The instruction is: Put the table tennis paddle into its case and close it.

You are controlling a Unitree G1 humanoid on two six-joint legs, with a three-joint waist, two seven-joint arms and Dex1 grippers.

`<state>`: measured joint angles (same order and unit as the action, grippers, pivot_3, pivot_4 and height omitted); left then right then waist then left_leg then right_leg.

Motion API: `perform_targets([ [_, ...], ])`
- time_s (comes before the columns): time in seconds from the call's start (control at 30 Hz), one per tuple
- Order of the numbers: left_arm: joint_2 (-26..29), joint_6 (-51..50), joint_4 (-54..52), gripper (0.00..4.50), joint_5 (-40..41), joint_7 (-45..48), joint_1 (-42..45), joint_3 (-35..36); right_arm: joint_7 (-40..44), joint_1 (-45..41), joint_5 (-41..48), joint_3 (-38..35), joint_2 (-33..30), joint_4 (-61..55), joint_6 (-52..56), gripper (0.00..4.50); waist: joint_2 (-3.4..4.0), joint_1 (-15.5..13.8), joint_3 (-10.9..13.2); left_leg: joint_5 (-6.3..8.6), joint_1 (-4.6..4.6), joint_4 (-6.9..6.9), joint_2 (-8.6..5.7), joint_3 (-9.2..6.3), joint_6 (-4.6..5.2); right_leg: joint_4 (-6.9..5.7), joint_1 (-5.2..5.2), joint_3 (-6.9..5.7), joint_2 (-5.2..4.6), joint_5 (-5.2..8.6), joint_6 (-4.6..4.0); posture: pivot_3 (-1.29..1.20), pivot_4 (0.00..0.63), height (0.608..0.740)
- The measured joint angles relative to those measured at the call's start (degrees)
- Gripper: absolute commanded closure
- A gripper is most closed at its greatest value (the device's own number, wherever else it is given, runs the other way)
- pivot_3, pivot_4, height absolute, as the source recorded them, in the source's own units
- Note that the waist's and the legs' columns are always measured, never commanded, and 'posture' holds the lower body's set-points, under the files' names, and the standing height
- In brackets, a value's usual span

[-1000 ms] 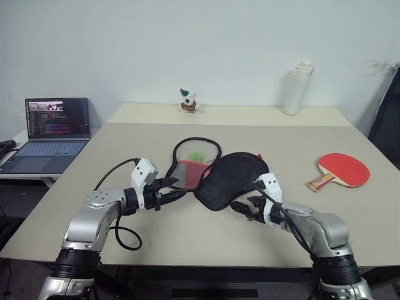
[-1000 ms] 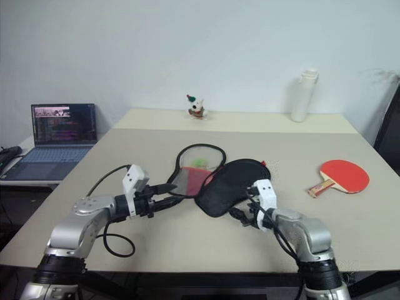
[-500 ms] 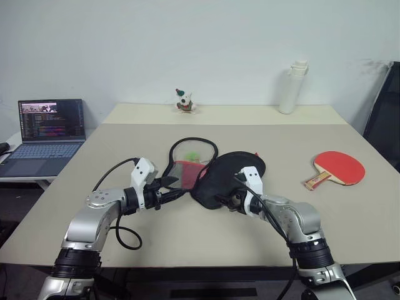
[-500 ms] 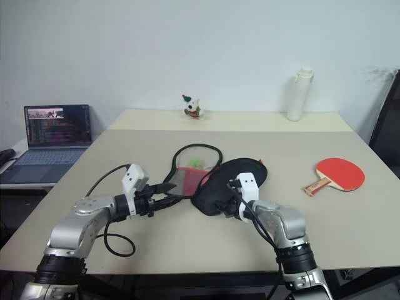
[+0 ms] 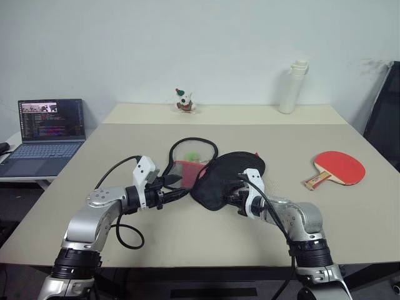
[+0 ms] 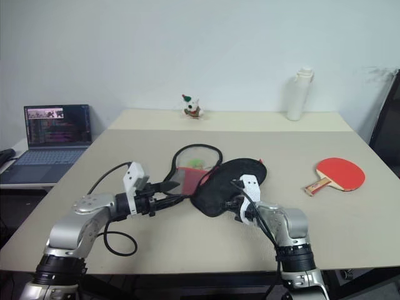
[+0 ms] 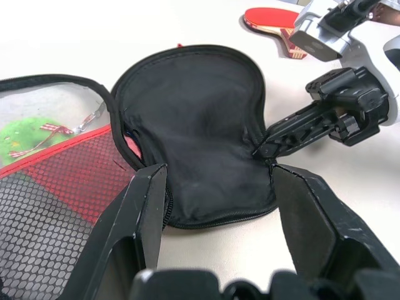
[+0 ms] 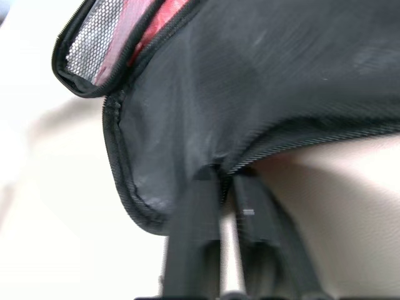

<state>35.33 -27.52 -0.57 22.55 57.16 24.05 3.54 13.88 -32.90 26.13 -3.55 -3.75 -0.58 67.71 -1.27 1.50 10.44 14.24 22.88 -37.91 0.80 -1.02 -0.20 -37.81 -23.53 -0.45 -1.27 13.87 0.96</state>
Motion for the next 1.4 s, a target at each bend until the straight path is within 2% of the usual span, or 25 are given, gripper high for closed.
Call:
perform_targets([
  [0.27, 0.0, 0.08, -0.51, 1.62, -0.01, 0.48, 0.0, -1.09, 4.05, -0.03, 2.38, -1.97, -8.58, -0.95, 4.99, 4.46, 0.01, -0.03, 0.01, 0.0, 0.03, 0.02, -0.01, 0.01, 0.0, 0.06, -0.01, -0.01, -0.01, 0.01, 0.01, 0.0, 0.15, 0.74],
  [0.47, 0.02, 0.26, -1.36, 1.62, -0.05, 1.0, -0.16, -2.16, 11.02, -0.09, 3.71, -1.58, -20.11, -0.73, 6.68, 4.46, 0.06, -0.04, 0.07, 0.0, 0.05, 0.03, -0.04, 0.05, 0.01, 0.11, 0.0, 0.0, -0.02, 0.02, 0.03, 0.0, 0.15, 0.74],
  [0.63, 0.02, 0.43, -1.42, 1.62, -0.1, 1.04, -0.18, -3.11, 15.22, -1.77, 3.63, 0.28, -25.37, 2.54, 5.9, 4.46, 0.09, 0.01, 0.12, 0.01, 0.04, 0.04, 0.0, 0.05, 0.01, 0.1, -0.01, 0.01, 0.04, 0.02, 0.03, 0.0, 0.15, 0.74],
  [0.83, 0.17, 0.72, -1.42, 1.62, -0.17, 1.11, -0.17, -3.28, 18.66, -3.85, 2.04, 1.63, -29.1, 6.48, 3.31, 4.46, 0.08, 0.0, 0.14, 0.01, 0.07, 0.04, -0.01, 0.06, 0.01, 0.15, -0.01, 0.01, 0.03, 0.02, 0.03, 0.0, 0.15, 0.74],
  [1.2, 0.17, 1.76, -1.37, 1.62, -0.43, 1.27, -0.17, -3.42, 20.0, -4.89, 0.23, 2.62, -30.01, 10.87, 1.41, 4.46, 0.08, 0.0, 0.16, 0.01, 0.08, 0.04, -0.01, 0.07, 0.01, 0.15, -0.01, 0.01, 0.02, 0.02, 0.03, 0.0, 0.15, 0.74],
  [1.3, 0.16, 1.86, -1.35, 1.62, -0.45, 1.31, -0.17, -3.88, 18.99, -4.88, -0.49, 2.58, -29.96, 10.87, 0.88, 3.86, 0.08, 0.0, 0.16, 0.01, 0.08, 0.04, -0.01, 0.07, 0.01, 0.15, -0.01, 0.01, 0.02, 0.01, 0.03, 0.0, 0.15, 0.74],
  [1.4, 0.15, 2.01, -1.28, 1.62, -0.53, 1.39, -0.17, -4.37, 17.54, -4.68, -1.44, 1.79, -30.2, 10.66, 0.1, 2.83, 0.09, -0.01, 0.17, 0.01, 0.08, 0.04, -0.01, 0.07, 0.01, 0.15, -0.02, 0.01, 0.02, 0.01, 0.03, 0.0, 0.15, 0.74],
])
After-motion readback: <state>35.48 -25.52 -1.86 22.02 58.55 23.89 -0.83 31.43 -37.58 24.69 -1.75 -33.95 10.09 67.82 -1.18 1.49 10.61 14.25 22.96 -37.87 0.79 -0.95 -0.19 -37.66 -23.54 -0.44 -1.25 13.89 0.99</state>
